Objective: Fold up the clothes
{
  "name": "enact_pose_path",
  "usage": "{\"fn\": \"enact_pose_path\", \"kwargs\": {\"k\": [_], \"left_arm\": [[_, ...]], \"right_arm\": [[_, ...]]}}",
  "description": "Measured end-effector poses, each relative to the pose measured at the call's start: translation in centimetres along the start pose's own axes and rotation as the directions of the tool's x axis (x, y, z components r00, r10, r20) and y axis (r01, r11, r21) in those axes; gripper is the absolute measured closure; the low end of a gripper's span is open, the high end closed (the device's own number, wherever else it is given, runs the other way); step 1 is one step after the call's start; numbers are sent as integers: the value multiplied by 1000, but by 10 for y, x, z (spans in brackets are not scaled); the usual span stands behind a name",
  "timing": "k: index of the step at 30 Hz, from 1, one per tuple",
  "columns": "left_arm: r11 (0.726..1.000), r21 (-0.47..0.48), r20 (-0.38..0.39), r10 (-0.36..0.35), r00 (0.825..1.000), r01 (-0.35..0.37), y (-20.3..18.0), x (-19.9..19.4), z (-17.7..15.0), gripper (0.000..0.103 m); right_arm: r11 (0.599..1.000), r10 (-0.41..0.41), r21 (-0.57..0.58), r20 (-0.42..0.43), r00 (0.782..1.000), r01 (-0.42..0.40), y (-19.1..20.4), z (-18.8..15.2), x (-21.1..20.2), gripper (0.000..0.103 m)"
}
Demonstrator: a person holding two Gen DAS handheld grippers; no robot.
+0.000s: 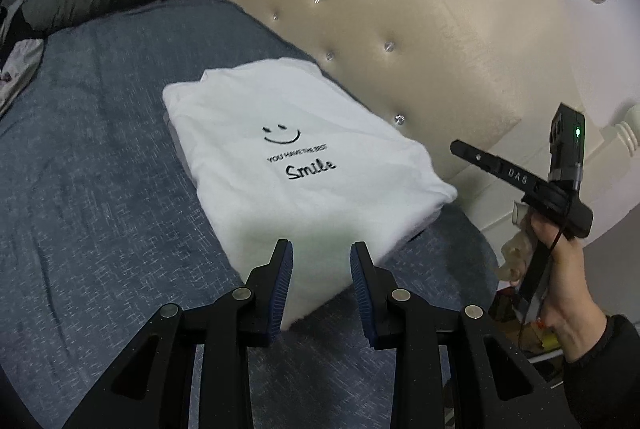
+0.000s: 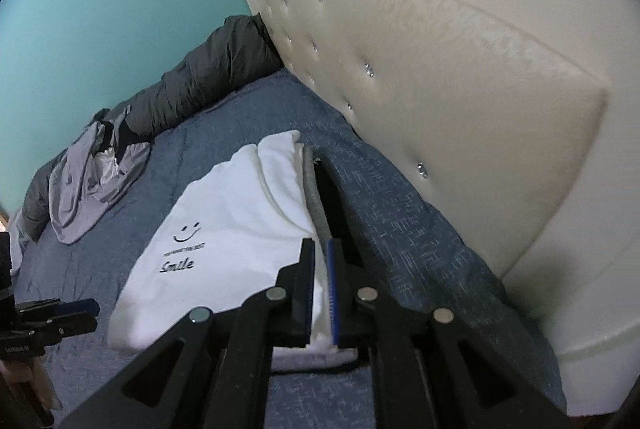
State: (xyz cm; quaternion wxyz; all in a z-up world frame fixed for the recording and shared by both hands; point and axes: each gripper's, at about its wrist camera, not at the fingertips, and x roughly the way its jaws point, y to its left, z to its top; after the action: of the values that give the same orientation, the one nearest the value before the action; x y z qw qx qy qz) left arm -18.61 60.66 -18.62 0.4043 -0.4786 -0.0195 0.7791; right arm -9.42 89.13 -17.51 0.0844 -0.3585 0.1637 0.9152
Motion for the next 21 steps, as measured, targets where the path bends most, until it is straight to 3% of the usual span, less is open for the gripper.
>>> {"fn": "enact_pose_path", "kwargs": {"k": [21], "left_arm": [[995,92,124,18,992,-29,-65,-115,-14,70]], "right_arm": [[1000,5,7,119,993,-6,53,-16,-125,97]]}}
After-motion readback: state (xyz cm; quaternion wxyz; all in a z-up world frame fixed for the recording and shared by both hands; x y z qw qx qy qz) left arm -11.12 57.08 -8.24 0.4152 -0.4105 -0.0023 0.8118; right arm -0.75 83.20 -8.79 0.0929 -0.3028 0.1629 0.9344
